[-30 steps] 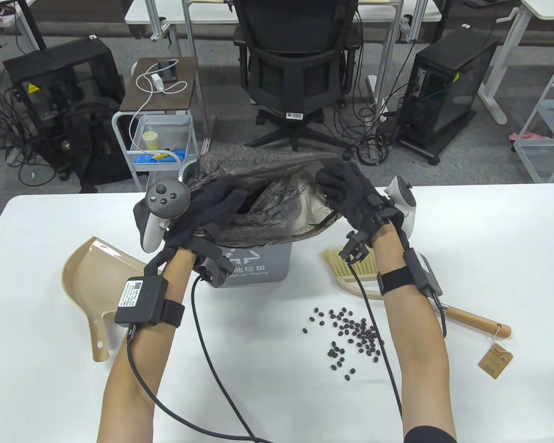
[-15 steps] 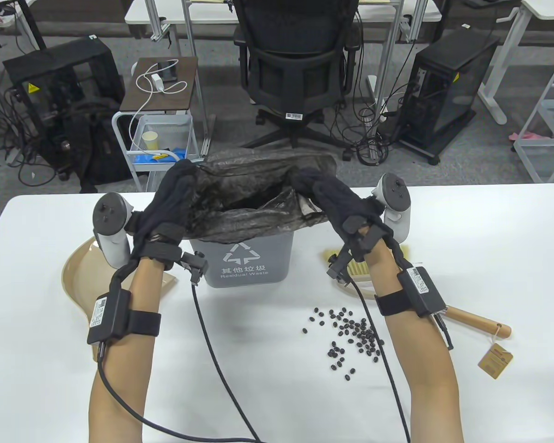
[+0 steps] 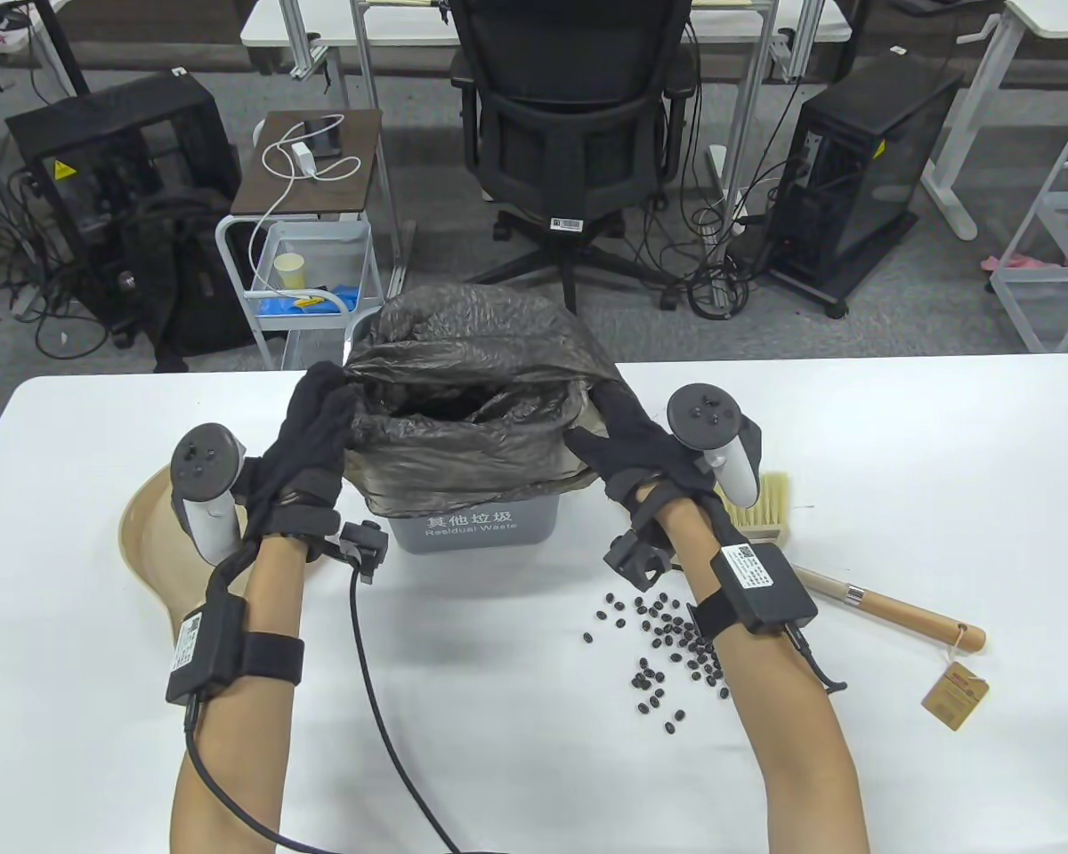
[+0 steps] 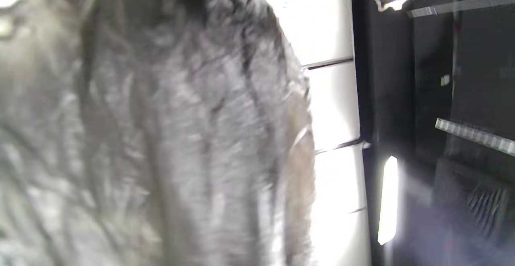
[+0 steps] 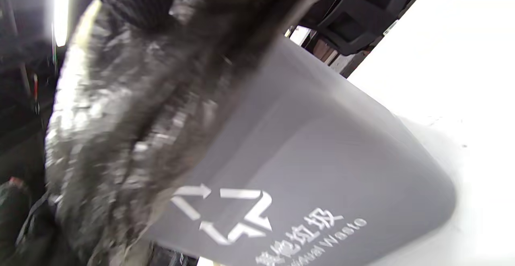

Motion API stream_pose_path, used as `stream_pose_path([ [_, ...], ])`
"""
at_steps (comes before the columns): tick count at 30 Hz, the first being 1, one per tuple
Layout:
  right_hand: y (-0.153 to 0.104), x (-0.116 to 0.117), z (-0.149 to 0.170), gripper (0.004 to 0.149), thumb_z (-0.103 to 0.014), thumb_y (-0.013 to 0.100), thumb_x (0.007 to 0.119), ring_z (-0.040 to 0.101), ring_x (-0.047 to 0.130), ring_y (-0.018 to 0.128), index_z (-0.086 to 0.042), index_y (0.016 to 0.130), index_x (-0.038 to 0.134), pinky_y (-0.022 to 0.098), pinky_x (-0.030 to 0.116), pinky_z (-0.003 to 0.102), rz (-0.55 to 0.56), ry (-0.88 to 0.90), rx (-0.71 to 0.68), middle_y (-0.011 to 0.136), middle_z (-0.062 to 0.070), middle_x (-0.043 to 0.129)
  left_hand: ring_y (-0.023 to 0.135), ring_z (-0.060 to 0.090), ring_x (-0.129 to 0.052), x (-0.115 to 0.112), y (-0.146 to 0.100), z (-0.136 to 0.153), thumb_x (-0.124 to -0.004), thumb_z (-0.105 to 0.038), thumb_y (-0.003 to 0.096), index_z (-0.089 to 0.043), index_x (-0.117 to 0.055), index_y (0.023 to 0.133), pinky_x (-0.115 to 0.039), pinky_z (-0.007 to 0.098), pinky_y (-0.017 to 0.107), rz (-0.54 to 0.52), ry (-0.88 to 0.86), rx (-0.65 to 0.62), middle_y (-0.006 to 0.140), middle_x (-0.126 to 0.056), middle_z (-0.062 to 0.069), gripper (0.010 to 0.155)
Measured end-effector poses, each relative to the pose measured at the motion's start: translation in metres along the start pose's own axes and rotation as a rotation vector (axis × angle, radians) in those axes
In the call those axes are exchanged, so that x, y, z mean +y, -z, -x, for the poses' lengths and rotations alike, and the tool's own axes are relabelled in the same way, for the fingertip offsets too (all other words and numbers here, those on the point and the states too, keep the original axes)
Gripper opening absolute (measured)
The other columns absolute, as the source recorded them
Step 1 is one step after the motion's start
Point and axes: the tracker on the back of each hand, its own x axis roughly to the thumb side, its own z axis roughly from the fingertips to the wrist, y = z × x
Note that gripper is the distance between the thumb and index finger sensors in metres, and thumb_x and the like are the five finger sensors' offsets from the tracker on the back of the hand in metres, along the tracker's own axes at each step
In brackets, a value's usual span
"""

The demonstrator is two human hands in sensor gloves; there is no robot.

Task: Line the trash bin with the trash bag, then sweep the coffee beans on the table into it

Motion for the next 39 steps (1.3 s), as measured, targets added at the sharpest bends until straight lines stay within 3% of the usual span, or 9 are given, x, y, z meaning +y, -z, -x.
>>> stream_pose_path([
  [3,0.001,-0.002,0.009,0.071,-0.039,0.055,0.074,0.050,0.047,0.100,-0.024,0.111,0.033,0.072,0.039,0.061,0.046,0.164,-0.001,0.116,0.017,0.036,0.116,0.041,-0.041,0.005,0.000,0.011,-0.062,-0.059,0.0623,-0.020,-0.039,0.118,-0.032,0.066,0.082,-0.024,-0.178,0.011,0.127,-0.040,0.012,0.072],
  [7,-0.009,-0.037,0.015,0.060,-0.040,0.053,0.078,0.043,0.075,0.090,-0.023,0.106,0.056,0.066,0.061,0.057,0.237,0.291,-0.040,0.110,0.014,0.061,0.116,0.040,-0.043,0.021,-0.006,0.008,-0.059,-0.060,0.0640,-0.021,-0.038,0.118,-0.035,0.065,0.082,-0.009,-0.292,-0.052,0.127,-0.039,0.011,0.070],
  [14,-0.026,-0.074,0.008,0.058,-0.050,0.058,0.070,0.043,0.073,0.091,-0.024,0.107,0.055,0.068,0.055,0.060,0.045,0.689,-0.185,0.111,0.012,0.064,0.118,0.039,-0.035,0.023,-0.020,-0.038,-0.059,-0.060,0.0646,-0.023,-0.036,0.119,-0.028,0.065,0.084,0.019,-0.104,-0.199,0.129,-0.035,0.008,0.070],
  [17,-0.030,-0.075,-0.009,0.059,-0.051,0.058,0.070,0.043,0.070,0.093,-0.024,0.108,0.054,0.069,0.052,0.061,0.022,0.568,-0.223,0.111,0.012,0.063,0.116,0.040,-0.040,-0.014,-0.029,-0.068,-0.065,-0.056,0.0622,-0.022,-0.046,0.117,-0.029,0.066,0.084,0.013,0.233,-0.278,0.127,-0.045,0.009,0.067],
  [19,-0.031,-0.069,-0.025,0.059,-0.051,0.057,0.070,0.044,0.065,0.096,-0.025,0.108,0.055,0.070,0.048,0.062,-0.002,0.415,-0.247,0.112,0.011,0.063,0.116,0.040,-0.042,-0.060,-0.032,-0.081,-0.065,-0.055,0.0623,-0.022,-0.049,0.116,-0.026,0.065,0.084,0.108,0.526,-0.315,0.126,-0.050,0.009,0.065],
  [21,-0.030,-0.060,-0.043,0.057,-0.049,0.056,0.072,0.045,0.055,0.101,-0.024,0.106,0.059,0.072,0.040,0.063,-0.031,0.248,-0.275,0.111,0.012,0.066,0.115,0.041,-0.042,-0.109,-0.034,-0.084,-0.066,-0.053,0.0621,-0.021,-0.049,0.116,-0.025,0.065,0.084,0.192,0.807,-0.321,0.126,-0.050,0.010,0.065],
  [26,-0.029,-0.037,-0.089,0.052,-0.044,0.055,0.070,0.042,0.056,0.101,-0.023,0.103,0.065,0.075,0.040,0.054,-0.058,-0.279,-0.348,0.108,0.012,0.070,0.115,0.039,-0.049,-0.190,-0.025,-0.074,-0.069,-0.057,0.0585,-0.023,-0.052,0.115,-0.027,0.065,0.084,0.151,1.346,-0.267,0.124,-0.056,0.007,0.068],
  [30,-0.016,-0.031,-0.112,0.050,-0.042,0.055,0.068,0.040,0.059,0.101,-0.025,0.102,0.066,0.076,0.043,0.053,-0.114,-0.573,-0.299,0.107,0.009,0.072,0.107,0.034,-0.066,-0.204,-0.006,-0.062,-0.071,-0.059,0.0574,-0.024,-0.063,0.109,-0.034,0.065,0.084,0.176,1.403,-0.170,0.114,-0.073,0.004,0.063],
  [39,0.051,-0.034,-0.105,0.053,-0.041,0.056,0.067,0.040,0.049,0.105,-0.025,0.105,0.058,0.078,0.036,0.052,-0.196,-0.418,-0.118,0.112,0.009,0.063,0.089,0.026,-0.083,-0.195,0.010,-0.052,-0.081,-0.043,0.0563,-0.027,-0.078,0.095,-0.050,0.061,0.080,0.171,1.303,-0.157,0.094,-0.090,0.000,0.042],
])
